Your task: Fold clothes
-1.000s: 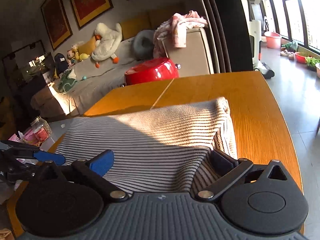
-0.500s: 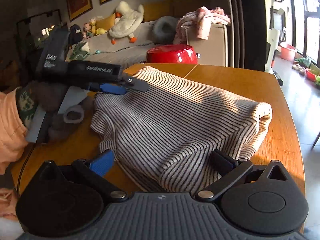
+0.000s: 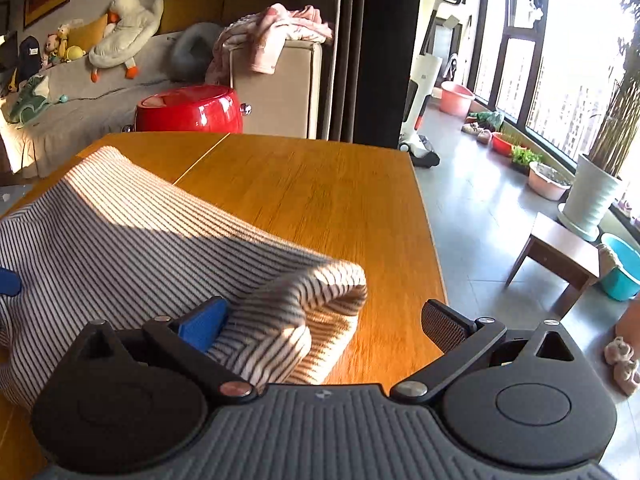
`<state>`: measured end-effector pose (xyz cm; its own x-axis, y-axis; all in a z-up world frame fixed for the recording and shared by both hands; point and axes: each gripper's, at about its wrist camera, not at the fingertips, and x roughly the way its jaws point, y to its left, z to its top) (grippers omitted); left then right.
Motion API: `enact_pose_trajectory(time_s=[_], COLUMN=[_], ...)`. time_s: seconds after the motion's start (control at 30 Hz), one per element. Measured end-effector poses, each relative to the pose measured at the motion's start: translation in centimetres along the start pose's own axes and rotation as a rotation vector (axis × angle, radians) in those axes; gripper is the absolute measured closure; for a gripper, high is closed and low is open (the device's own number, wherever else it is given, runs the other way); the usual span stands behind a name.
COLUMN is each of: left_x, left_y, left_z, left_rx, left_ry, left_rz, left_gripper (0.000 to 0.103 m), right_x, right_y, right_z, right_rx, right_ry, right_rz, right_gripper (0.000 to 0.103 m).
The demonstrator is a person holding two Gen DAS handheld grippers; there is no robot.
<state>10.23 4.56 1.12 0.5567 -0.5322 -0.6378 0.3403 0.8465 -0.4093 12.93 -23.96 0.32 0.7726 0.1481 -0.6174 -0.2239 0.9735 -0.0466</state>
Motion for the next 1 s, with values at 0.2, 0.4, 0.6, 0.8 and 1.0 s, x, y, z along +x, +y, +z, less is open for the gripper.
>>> enact_pose_trajectory(time_s=[0.2, 0.4, 0.6, 0.8, 1.0], left_x=[1.7, 2.9, 2.7, 3.0, 3.2], left_y=[2.0, 2.7, 1.7, 1.3, 1.5], left_z=[1.9, 3.0, 1.6, 0.9, 0.6], left_rx=[-0.025, -0.043, 0.045, 0.093, 0.109], left_ry=[-0.054, -0.101, -0.114, -0.142, -0.171], left_rz=[0.034, 0.047, 0.084, 0.078, 0.075], left_gripper=[0.017, 0.009, 0.005, 0.0, 0.0], right_x=[-2.0, -4.2, -4.1, -4.2, -4.4], right_y=[1.0, 4.0, 4.4, 4.7, 5.6], right_z=[-2.5, -4.5, -4.7, -4.7, -4.9], right_rx=[0.015, 0.012, 0.055, 0.079, 0.086], right_ry=[0.004, 0.023, 0.033, 0.033, 0.032], right_rz=[0.084, 0.251, 0.281, 0.262, 0.28], right_gripper=[0.0, 0.0, 0.0, 0.0, 0.0])
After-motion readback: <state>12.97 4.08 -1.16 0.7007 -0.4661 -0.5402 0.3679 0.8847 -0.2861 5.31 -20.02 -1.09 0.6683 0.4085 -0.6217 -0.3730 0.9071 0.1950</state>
